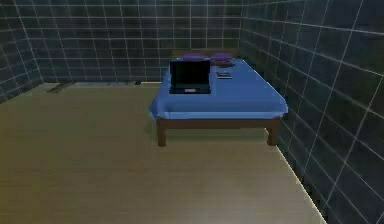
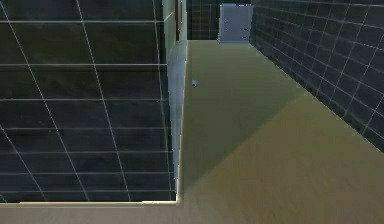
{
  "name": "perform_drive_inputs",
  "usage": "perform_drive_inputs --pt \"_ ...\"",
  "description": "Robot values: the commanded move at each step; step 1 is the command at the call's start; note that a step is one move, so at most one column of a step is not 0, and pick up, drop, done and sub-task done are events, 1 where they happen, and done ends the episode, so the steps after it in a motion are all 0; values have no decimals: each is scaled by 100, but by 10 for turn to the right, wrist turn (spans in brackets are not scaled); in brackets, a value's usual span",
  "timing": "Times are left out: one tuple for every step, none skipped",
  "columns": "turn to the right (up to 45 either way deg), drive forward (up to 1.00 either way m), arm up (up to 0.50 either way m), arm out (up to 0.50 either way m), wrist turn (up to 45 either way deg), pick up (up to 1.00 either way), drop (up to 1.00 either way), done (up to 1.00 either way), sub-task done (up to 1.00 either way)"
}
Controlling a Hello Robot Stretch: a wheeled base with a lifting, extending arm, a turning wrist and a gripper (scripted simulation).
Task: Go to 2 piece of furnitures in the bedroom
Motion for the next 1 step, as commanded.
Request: perform_drive_inputs --pt "0 100 0 0 0 0 0 0 0"
